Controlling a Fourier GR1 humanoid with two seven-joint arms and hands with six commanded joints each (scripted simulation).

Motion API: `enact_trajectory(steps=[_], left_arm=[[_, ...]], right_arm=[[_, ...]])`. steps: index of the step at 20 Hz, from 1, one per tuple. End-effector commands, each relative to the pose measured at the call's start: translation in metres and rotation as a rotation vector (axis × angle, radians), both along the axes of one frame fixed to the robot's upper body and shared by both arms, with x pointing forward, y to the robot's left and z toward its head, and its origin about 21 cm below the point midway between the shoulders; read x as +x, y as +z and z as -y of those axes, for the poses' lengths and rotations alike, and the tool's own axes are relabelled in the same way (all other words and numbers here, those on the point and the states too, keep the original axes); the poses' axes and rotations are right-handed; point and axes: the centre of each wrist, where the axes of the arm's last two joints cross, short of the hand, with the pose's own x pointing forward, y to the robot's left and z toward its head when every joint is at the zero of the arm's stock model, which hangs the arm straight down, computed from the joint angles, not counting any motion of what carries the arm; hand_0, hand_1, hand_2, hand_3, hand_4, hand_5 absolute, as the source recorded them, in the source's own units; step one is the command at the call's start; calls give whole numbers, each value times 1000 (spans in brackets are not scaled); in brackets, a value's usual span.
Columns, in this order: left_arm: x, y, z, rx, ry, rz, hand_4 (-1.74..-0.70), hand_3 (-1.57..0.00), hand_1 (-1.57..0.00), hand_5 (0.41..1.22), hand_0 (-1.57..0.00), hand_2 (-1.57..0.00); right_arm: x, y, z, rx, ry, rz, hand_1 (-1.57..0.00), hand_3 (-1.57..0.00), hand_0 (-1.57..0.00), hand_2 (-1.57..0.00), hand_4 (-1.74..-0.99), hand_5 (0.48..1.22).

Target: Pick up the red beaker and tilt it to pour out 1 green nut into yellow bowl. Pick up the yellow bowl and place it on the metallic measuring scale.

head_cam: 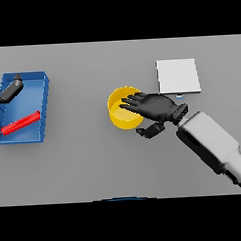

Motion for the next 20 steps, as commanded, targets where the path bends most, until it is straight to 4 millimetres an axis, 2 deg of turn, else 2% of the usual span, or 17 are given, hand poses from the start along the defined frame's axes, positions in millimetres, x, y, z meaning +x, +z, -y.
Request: enact_trajectory(steps=[1,6,12,14,18,20], left_arm=[[1,-1,-1,-2,6,-3,-747,1,0,701,0,0],[2,-1,-2,13,-1,7,-741,1,1,699,1,1],[-1,0,-10,8,6,5,-744,1,1,699,1,1],[-2,-4,-5,4,1,-2,-746,1,1,698,1,1],[-3,-3,-8,9,8,6,-745,1,1,699,1,1],[-2,-3,-10,5,15,5,-750,1,1,701,1,1]], right_arm=[[2,0,-5,-11,12,-12,1,1,1,1,-1221,722],[13,-1,-27,-82,53,-37,1,1,1,1,-1250,733],[19,-7,-35,-162,57,-57,1,1,1,1,-1263,739],[21,-8,-36,-172,57,-78,1,-2,1,1,-1270,740],[27,-14,-41,-204,21,-118,1,-72,1,-23,-1289,758],[26,-15,-38,-209,3,-145,-36,-141,-26,-71,-1302,805]])
